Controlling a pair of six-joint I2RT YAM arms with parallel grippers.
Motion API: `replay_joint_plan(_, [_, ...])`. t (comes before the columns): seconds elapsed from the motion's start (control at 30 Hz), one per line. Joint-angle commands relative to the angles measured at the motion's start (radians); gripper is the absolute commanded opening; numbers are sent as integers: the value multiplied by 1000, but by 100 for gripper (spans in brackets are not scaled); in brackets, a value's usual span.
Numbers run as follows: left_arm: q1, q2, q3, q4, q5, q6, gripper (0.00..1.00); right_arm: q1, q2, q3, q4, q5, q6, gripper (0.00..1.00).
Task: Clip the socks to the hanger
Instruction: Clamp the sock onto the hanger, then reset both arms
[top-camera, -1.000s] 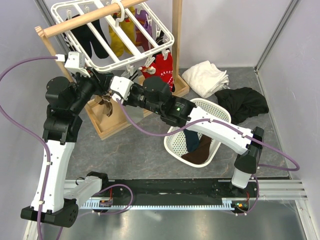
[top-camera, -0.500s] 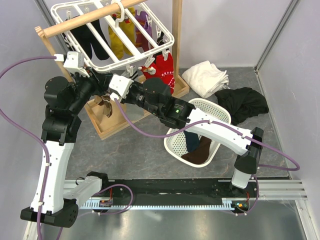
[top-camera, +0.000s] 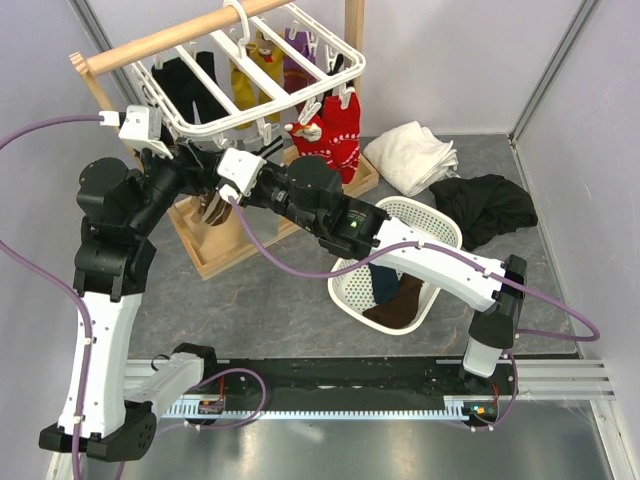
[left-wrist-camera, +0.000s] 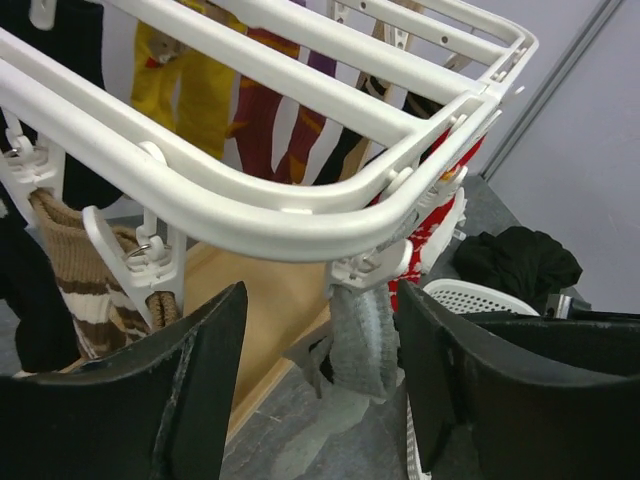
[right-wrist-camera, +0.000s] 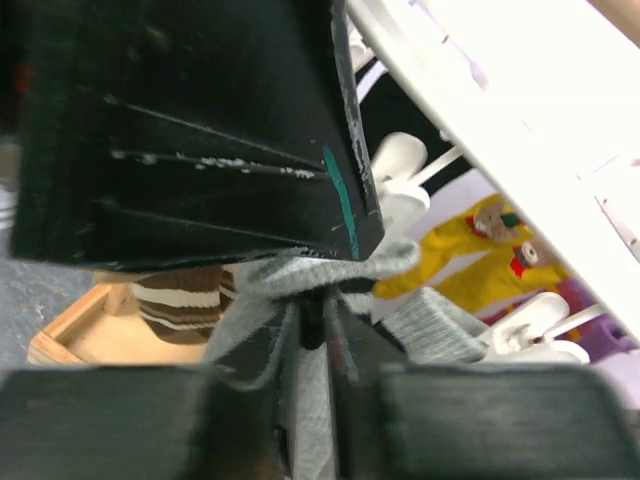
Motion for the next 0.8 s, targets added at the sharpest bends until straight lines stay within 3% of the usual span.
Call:
replay_joint_plan(0.0, [-6,-44,54,7,8,12,74,9,-46,39,69,-20,41,28])
replay_joint_plan(0.1, [-6,-85,62,4,-17,2,80,9,-63,34,76,-31,75,50])
replay_joint_plan(0.27, [-6,-200,37,4,-82,-9,86,9,-135,-27,86,-23,127,63])
replay_joint_plan(0.3, [-6,-269,5,4,-162,-15,87,9,-181,-80,87,1,156,70])
replay_joint_plan(0.43, [-6,-413,-116,3,-291,-34,91,8,-285,-211,93,92,224,78])
replay_joint_plan(0.6, [-6,-617,-289,-10,-478,-46,96,6,-472,-432,93,329,327,89])
replay_joint_plan(0.77, [-6,-875,-403,-31,-578,-23,98,-11,-692,-683,76,579,413,98])
